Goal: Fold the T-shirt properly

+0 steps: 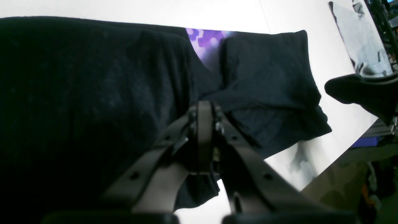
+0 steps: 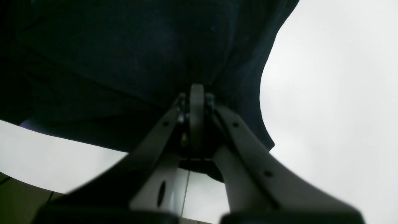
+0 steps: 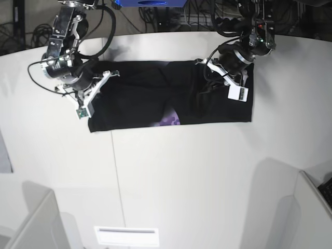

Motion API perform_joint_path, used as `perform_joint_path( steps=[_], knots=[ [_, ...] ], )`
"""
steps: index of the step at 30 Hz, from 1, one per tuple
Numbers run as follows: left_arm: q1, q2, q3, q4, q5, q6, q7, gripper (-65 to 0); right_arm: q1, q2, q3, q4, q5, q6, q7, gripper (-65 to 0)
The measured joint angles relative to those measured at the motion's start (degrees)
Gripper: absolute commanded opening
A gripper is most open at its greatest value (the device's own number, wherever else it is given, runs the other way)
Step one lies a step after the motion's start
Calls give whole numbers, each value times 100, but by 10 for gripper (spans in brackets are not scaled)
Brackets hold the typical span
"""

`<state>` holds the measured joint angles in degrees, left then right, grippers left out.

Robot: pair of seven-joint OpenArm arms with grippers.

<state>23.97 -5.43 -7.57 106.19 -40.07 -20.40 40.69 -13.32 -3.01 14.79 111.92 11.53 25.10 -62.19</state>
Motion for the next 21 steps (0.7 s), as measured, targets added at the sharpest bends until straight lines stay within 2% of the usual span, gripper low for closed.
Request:
perform_joint_path(
  steps=[9, 12, 16, 18, 21],
  knots=[
    [-509, 44, 55, -1025, 11, 26, 26, -650, -9, 0, 2, 0, -2, 0, 0, -650],
    [-608, 15, 243, -1005, -7, 44, -13, -650, -11, 0, 11, 0, 2, 0, 0, -650],
    [-459, 33, 286, -352, -48, 4, 28, -650, -24, 0, 11, -2, 0, 0, -20, -650],
    [-330, 33, 118, -2, -55, -31, -13, -650, -39, 2, 11, 0, -2, 0, -24, -650],
    [-111, 31, -634, 269, -31, -48, 11, -650, -33, 2, 9, 2, 0, 0, -42, -650]
  ],
)
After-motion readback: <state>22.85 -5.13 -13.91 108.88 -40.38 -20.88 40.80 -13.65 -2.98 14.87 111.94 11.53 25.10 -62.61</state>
